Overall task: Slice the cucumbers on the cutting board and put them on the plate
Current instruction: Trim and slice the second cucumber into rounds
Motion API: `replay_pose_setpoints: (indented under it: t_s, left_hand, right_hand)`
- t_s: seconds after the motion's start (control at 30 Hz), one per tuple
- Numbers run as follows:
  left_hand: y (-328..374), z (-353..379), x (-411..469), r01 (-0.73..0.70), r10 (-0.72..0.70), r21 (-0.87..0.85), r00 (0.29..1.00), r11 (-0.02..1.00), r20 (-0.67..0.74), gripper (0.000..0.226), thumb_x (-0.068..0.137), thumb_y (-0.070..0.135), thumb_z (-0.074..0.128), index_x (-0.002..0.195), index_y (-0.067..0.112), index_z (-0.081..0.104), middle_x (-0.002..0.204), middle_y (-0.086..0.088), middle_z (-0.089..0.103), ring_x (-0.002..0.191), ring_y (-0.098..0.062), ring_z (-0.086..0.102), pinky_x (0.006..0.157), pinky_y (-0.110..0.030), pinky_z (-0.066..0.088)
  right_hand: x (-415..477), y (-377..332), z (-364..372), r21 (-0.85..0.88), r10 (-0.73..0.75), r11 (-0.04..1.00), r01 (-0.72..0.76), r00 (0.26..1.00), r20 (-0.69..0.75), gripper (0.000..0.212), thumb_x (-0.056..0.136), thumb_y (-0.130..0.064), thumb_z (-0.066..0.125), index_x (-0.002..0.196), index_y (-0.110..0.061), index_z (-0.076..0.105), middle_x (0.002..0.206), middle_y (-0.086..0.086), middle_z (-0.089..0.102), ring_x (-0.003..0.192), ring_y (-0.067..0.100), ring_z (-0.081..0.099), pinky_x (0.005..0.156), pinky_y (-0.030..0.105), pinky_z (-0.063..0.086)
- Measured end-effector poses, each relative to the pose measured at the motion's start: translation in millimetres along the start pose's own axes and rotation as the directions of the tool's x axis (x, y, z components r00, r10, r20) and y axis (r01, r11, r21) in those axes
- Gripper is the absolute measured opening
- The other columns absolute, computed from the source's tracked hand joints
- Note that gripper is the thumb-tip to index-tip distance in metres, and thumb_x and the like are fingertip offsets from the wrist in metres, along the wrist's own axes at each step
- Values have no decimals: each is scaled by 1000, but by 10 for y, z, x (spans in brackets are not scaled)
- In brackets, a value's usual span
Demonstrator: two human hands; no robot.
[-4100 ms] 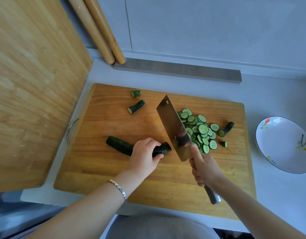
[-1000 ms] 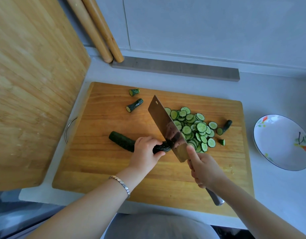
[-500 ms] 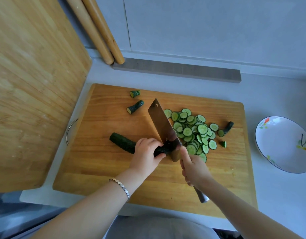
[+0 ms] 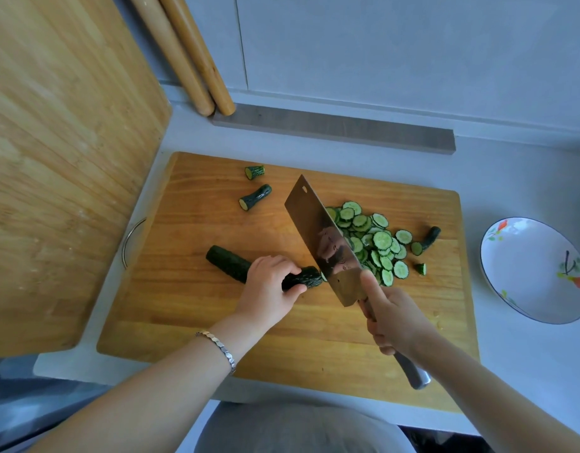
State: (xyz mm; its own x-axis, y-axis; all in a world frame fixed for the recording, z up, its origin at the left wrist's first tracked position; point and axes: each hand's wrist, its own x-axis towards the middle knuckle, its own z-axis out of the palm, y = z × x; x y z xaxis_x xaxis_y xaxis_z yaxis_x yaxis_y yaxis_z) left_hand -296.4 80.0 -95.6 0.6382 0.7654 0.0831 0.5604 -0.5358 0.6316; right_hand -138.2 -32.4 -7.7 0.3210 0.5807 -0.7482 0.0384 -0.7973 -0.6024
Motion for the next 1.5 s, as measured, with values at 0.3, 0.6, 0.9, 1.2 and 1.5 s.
replay_pose_setpoints:
  t_s: [0.3,0.6,0.9,1.2,1.5]
  left_hand:
    - [7,19,-14,22,-22,-1,1000,1000,17,24,63,15,83,79,8,67,79,-2,66,76,-24,61,89,-41,41]
    - [2,-2,-11,-1,2,-24,1000,1000,15,23,64,14,82,80,9,67,83,-2,67,82,-21,63,99,-37,33]
    - [143,-398,119,-258,277,120,940,959,-201,22,84,26,61,94,7,66,96,-7,62,90,-23,58,84,-37,46]
    - [751,-578,711,-504,163,249,639,827,751,54,94,54,6,145,37,0,152,14,-8,139,-6,-11,115,-37,-4]
    - [670,-211,913,-334,-54,245,492,910,869,46,95,54,6,139,50,-7,150,14,-19,137,-9,-20,112,-46,-9]
  right_hand:
    - [59,-15,20,-63,34,997,-33,999,20,56,91,-61,30,60,-14,33,43,-2,28,34,13,23,41,18,23]
    - [271,85,295,19,-12,1000,12,1000,-29,54,94,-57,30,60,-15,33,43,-6,28,34,11,24,39,19,24]
    - [132,-75,-201,-29,-116,993,114,990,-79,53,90,-59,34,61,-15,35,45,-4,32,39,13,27,43,21,25]
    - [75,-93,-540,-920,-499,361,154,865,-51,55,77,-76,26,64,-24,36,67,-7,55,65,15,53,52,26,33]
    - [141,237,-611,-943,-817,155,294,576,45,57,82,-73,26,53,-23,27,34,-6,43,26,17,43,37,17,16]
